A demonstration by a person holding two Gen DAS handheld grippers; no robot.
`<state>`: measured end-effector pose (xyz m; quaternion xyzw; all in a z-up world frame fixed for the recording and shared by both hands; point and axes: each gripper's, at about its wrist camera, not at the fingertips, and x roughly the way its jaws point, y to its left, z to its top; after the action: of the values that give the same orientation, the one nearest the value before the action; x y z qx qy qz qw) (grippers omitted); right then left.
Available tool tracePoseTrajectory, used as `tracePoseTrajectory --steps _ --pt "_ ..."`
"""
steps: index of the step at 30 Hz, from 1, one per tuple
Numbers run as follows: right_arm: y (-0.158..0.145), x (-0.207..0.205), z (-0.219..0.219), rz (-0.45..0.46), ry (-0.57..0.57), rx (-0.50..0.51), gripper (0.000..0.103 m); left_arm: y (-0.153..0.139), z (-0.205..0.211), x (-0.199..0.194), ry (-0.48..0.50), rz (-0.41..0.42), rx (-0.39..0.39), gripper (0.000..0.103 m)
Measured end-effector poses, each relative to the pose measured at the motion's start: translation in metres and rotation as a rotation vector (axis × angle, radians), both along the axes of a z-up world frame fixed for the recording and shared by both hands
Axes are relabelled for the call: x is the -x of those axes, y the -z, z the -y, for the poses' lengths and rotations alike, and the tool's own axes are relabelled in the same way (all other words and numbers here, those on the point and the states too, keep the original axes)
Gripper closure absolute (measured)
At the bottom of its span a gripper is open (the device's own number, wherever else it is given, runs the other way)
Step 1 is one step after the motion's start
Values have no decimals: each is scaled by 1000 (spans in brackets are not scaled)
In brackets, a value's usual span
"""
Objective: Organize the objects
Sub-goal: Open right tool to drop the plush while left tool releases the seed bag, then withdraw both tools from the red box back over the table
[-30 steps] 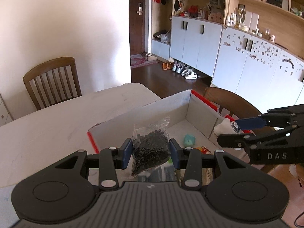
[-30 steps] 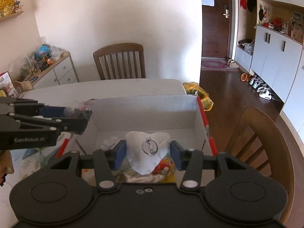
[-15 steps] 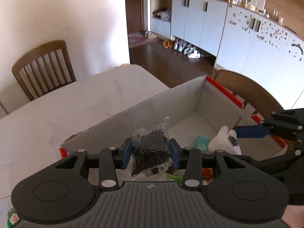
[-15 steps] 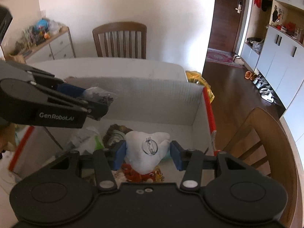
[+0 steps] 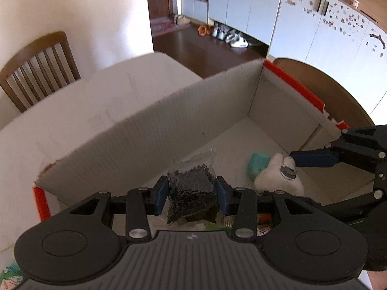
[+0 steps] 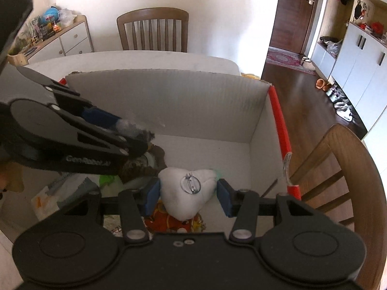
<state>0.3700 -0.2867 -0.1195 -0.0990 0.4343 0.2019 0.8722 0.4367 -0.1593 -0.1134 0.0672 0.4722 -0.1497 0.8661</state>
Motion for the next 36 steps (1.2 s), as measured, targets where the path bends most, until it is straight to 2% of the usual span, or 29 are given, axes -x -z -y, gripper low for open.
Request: tracePoseTrajectory --steps 10,14,19,24,36 --pt "-2 -5 5 -4 -4 -14 49 7 5 -6 3 -61 -11 58" --pt "-3 -3 7 0 -13 -9 47 8 6 -7 -18 -78 -16 45" --pt "-5 0 8 0 -20 -20 45 4 3 -2 -40 -72 -5 39" --pt "-10 7 8 13 -18 -26 41 -5 1 5 -47 -54 14 37" --pt "-34 25 21 59 -8 -73 40 -37 -2 31 -66 34 35 36"
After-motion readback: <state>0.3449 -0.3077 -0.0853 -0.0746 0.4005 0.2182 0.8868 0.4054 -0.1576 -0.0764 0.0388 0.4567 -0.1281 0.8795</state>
